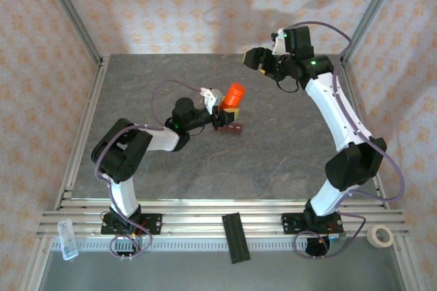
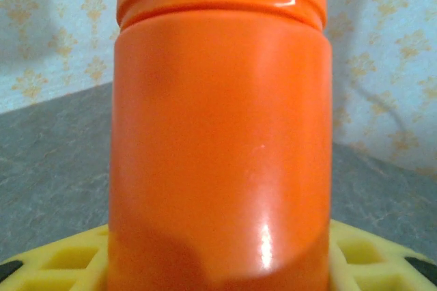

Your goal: Sort the pills into containers

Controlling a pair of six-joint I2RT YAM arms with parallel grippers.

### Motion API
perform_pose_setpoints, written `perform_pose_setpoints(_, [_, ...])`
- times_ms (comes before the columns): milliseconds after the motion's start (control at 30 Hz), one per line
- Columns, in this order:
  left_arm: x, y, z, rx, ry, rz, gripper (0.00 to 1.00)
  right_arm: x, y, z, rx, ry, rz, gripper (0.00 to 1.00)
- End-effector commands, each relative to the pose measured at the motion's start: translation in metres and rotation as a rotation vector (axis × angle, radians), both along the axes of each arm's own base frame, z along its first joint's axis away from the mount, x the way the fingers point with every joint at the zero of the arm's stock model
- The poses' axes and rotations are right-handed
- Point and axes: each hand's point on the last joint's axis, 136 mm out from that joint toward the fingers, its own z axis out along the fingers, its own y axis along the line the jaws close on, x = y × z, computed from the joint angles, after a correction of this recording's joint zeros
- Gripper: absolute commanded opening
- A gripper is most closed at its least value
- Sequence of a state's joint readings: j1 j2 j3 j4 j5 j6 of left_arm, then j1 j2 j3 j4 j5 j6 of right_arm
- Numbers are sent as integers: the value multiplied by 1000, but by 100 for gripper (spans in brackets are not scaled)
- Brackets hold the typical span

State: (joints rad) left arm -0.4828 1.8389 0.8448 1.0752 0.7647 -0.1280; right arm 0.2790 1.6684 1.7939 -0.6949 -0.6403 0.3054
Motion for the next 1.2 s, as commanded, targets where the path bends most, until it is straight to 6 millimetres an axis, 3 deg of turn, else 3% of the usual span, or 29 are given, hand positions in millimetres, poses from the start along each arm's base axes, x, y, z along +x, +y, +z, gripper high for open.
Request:
perform_pose_setpoints(0, [-7,-3,47,-125,-67,-106,0,-21,18,8,-27,-66,251,76])
perform_pose_setpoints(67, [-9,-6,49,-132,-51,-140,0,-36,27,9,-25,-93,384,74])
perform_pose_setpoints(167, [-13,-9,50,-137,-37,-176,0,-44,27,5,-52,-102,439,74])
perform_pose_setpoints(867, [-15,-13,52,-149,-12,-220,0,-54,45,-20,-128,-35,533,68])
perform_pose_setpoints(1000, [-16,-13,54,-148,-15,-223,0,-53,46,-23,-137,-28,535,65])
perform_pose_setpoints(1167, [-17,-13,56,-149,-20,-227,0,-52,47,-26,-137,-15,532,51])
